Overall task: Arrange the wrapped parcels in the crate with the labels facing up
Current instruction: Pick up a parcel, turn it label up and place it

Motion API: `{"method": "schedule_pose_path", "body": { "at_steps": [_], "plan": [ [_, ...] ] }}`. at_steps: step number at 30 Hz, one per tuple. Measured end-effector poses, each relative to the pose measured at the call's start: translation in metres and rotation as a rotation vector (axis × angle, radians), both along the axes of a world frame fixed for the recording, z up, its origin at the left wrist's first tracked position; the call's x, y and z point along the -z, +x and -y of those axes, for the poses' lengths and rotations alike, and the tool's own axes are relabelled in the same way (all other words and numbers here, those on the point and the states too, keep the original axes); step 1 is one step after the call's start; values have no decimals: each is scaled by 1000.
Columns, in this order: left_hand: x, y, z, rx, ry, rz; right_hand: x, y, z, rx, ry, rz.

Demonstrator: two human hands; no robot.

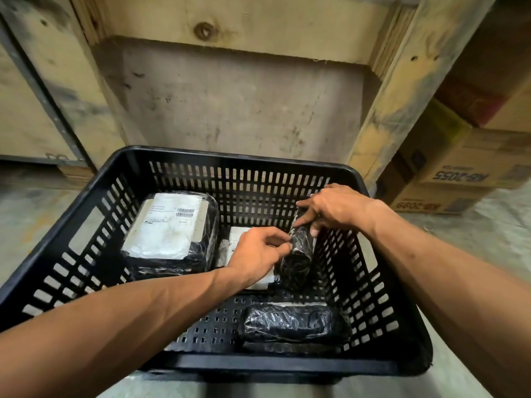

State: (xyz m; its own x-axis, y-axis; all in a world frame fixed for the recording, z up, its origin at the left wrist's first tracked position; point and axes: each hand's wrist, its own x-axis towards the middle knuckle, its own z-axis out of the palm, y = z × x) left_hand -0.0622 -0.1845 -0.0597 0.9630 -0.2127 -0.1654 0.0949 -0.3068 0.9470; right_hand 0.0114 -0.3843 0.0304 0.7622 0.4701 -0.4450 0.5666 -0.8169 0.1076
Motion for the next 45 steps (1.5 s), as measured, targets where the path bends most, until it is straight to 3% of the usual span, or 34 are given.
{"method": "schedule_pose_path", "body": {
  "at_steps": [7, 11, 16, 22, 31, 34, 41, 45],
  "plan": [
    [2, -1, 3, -34, 54, 33, 6, -1, -11, -23, 28, 84],
    [4, 4, 0, -87, -150, -76, 14, 3, -12, 79, 174, 78],
    [-2, 12, -6, -118, -222, -88, 23, 5, -2, 290, 532, -49],
    [-22, 20, -31, -101, -282, -56, 11, 1, -1, 420, 809, -192],
    [-71, 24, -98, -119, -411, 18, -4, -30, -30, 498, 1280, -240],
    [-82, 22, -108, -143, -447, 98, -1, -38, -53, 497, 1432, -143],
    [-86, 10, -118, -54, -546, 159, -10, -42, -86, 598, 1618, -31],
    [-90, 14, -128, -177, -424, 226, -11, -52, -92, 590, 1550, -21]
  ]
}}
